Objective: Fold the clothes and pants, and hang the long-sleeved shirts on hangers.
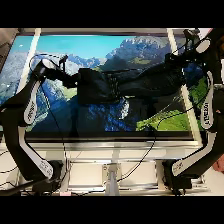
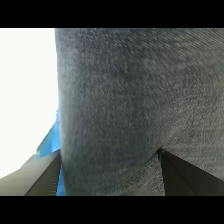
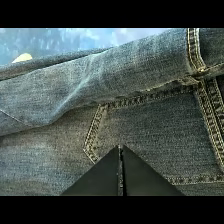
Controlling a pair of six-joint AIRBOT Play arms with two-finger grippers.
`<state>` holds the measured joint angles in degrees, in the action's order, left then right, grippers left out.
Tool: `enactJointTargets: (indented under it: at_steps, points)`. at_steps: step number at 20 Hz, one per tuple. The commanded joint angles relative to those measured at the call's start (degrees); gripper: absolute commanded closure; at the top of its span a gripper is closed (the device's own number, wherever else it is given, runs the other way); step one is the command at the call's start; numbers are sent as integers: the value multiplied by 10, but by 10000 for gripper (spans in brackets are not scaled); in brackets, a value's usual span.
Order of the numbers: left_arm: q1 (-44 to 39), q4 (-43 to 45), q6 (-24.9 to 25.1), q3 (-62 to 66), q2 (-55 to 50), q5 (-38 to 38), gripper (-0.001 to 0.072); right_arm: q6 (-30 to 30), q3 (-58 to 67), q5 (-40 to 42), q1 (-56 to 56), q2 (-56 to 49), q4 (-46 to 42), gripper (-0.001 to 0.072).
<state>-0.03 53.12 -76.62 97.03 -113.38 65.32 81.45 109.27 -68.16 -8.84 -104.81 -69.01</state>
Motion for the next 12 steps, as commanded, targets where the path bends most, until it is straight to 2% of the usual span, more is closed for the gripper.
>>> enactJointTargets:
  at_steps: [1, 2, 3, 5, 7, 9, 12]
  points:
    - [-9, -29, -17, 0, -18, -37, 9, -2, 0, -5, 0, 0, 4, 670]
    - [-16, -28, -33, 0, -18, -38, 40, -2, 0, -5, 0, 0, 7, 670]
    - [-26, -28, -51, 0, -18, -36, 206, -2, 0, -5, 0, 0, 14, 670]
    - [-54, -28, -77, 0, -18, -35, 369, -9, 0, -13, 0, 0, 37, 670]
    - [-81, -28, -103, 0, -16, -41, 670, -35, 0, -26, 0, 0, 56, 670]
    - [-98, -20, -163, 0, -4, -56, 669, -54, 0, -33, 0, 0, 59, 670]
    - [-106, 20, -217, 0, 42, -59, 670, -61, 0, -33, 0, 0, 63, 670]
